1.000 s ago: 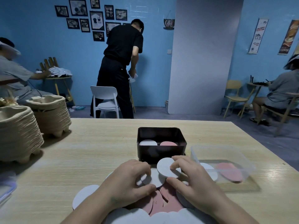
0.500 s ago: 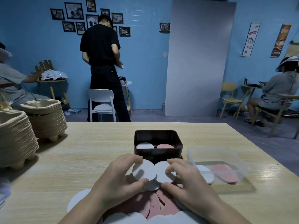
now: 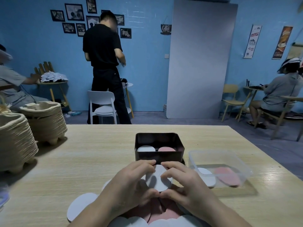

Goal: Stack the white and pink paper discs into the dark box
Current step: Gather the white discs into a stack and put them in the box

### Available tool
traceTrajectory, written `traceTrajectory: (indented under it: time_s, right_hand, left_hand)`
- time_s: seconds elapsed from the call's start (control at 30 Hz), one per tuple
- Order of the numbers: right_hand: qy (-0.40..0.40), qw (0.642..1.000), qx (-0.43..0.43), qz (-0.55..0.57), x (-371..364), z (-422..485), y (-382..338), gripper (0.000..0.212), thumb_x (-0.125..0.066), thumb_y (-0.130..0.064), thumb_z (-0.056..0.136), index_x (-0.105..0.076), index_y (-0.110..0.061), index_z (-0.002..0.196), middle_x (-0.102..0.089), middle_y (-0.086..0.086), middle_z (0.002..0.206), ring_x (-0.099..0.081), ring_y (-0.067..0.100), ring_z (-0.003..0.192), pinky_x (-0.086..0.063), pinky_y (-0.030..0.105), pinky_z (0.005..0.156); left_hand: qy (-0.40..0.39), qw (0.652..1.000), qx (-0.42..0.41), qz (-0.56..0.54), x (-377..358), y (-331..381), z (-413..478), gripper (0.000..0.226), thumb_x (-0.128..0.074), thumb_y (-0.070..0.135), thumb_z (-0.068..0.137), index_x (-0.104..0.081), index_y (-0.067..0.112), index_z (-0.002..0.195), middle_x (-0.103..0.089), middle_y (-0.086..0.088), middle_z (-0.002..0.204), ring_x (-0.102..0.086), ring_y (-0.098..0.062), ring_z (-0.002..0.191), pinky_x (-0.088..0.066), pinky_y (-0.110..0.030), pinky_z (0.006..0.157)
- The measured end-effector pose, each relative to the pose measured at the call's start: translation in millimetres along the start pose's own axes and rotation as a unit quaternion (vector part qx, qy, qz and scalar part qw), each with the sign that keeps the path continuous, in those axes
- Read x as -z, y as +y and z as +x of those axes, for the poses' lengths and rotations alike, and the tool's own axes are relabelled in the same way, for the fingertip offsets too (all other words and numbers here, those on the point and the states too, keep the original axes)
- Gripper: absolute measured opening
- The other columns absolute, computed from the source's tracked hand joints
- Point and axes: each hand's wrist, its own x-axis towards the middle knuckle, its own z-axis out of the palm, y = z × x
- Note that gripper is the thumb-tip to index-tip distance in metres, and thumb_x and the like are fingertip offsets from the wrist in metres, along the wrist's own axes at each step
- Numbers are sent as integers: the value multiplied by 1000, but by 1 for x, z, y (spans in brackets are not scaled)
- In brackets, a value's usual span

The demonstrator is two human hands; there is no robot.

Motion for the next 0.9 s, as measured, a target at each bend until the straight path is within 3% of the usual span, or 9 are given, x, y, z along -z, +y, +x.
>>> traceTrajectory:
  time_s: [0.1,0.2,0.3,0.37,0.6,0.7,0.8,0.9]
  right_hand:
    - [13,1000,-3,23,2,-2,-2,27,-77,-48,85,-64,-31,102,-52,-18,141,-48,5,137,-63,29,67]
    - [23,999,-3,34,2,-3,-3,27,-77,-45,85,-65,-29,103,-53,-17,140,-49,7,136,-62,27,67]
    - [39,999,1,16,2,-1,-3,26,-78,-46,84,-65,-30,100,-57,-14,138,-51,4,135,-54,20,87]
    - [48,999,9,3,1,2,-2,27,-79,-45,83,-65,-28,99,-61,-11,135,-52,2,134,-46,18,96]
    - [51,999,9,17,2,2,-2,29,-80,-44,82,-65,-25,98,-62,-12,133,-49,1,137,-44,18,98]
    - [37,999,3,14,2,1,-2,27,-80,-44,83,-63,-30,98,-61,-10,137,-45,-1,141,-49,21,95]
    - [14,1000,2,-8,3,2,-2,25,-78,-46,83,-62,-33,97,-61,-9,138,-43,-2,141,-54,25,88]
    - [-5,999,5,-44,5,2,-3,27,-77,-49,82,-62,-32,96,-58,-14,137,-50,-1,132,-53,23,91]
  left_hand:
    - [-2,999,19,-29,6,-1,-3,50,-73,66,80,-59,34,117,-65,18,131,-58,6,121,-47,-12,94]
    - [4,997,31,-66,8,0,-5,38,-84,41,84,-66,27,113,-71,18,112,-66,-1,107,-51,-12,84]
    - [17,998,24,-57,6,0,-6,31,-86,22,85,-65,28,107,-70,21,108,-68,-2,105,-56,-19,79]
    - [28,998,22,-52,5,-1,-6,29,-84,23,86,-63,29,105,-71,19,105,-69,-2,103,-58,-24,76]
    - [22,997,19,-77,2,-3,-6,26,-82,30,87,-64,23,104,-71,13,108,-69,-10,105,-61,-36,75]
    - [44,998,-8,-41,2,2,-3,27,-79,41,87,-63,21,97,-70,14,101,-66,-1,100,-57,-33,76]
    - [50,998,-24,-20,1,3,-1,29,-83,41,85,-63,21,94,-72,14,105,-63,7,110,-55,-28,80]
    - [37,998,-41,-1,0,1,-2,25,-81,40,88,-65,22,93,-73,13,113,-63,4,115,-57,-30,81]
